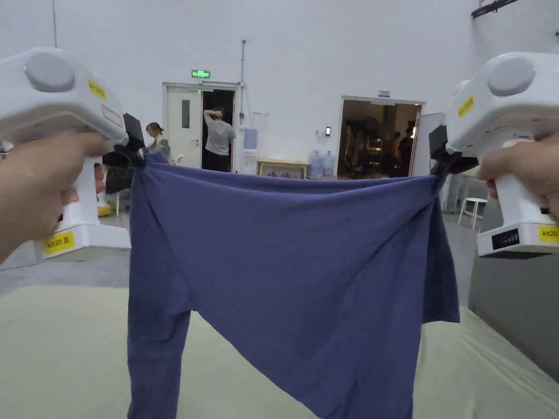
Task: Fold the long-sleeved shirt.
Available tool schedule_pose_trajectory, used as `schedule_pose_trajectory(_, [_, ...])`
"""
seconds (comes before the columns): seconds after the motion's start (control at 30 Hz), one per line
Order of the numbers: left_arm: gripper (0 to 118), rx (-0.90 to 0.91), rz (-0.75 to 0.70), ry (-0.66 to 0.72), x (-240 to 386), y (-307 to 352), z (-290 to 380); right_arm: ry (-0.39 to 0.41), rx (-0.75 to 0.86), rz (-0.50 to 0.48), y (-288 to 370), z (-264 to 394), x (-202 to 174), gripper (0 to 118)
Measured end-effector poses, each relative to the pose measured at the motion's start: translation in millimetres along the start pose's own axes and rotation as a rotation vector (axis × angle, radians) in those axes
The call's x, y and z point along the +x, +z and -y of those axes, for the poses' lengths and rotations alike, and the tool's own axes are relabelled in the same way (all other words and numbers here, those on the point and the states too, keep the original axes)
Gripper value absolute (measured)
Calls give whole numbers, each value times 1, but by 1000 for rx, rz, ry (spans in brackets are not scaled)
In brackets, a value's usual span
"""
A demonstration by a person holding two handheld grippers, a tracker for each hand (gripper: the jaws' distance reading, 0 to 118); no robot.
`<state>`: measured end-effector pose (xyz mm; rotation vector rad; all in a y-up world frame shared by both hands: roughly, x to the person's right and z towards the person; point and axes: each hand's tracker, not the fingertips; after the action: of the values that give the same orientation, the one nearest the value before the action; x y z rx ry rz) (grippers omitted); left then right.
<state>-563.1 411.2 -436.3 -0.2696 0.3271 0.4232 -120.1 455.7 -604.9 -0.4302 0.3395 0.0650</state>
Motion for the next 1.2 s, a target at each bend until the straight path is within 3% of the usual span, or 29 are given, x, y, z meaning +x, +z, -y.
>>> schedule_pose_trajectory(0.13, [0, 38, -32, 8, 10, -23, -21, -43, 19, 11, -9, -29, -4, 0])
schedule_pose_trajectory(0.27, [0, 50, -28, 25, 16, -43, -34, -7, 38, 53, -19, -38, -12, 0])
schedule_pose_trajectory(0.5, [0, -40, -60, 14, -4, -87, 20, 25, -28, 63, -75, 15, -10, 0])
schedule_pose_trajectory(0.77, [0, -381, -76, -80, -60, -148, 199, 192, -335, 60, -170, 228, 1, 0])
schedule_pose_trajectory(0.87, [0, -489, -91, -95, -86, -156, 265, 202, -423, 35, -178, 319, 9, 0])
schedule_pose_trajectory(1.03, [0, -623, -44, -171, -111, -116, 347, 215, -533, -41, -137, 427, 31, 0])
schedule_pose_trajectory(1.2, [0, -691, 37, -208, -132, -49, 394, 203, -544, -74, -71, 492, 45, 0])
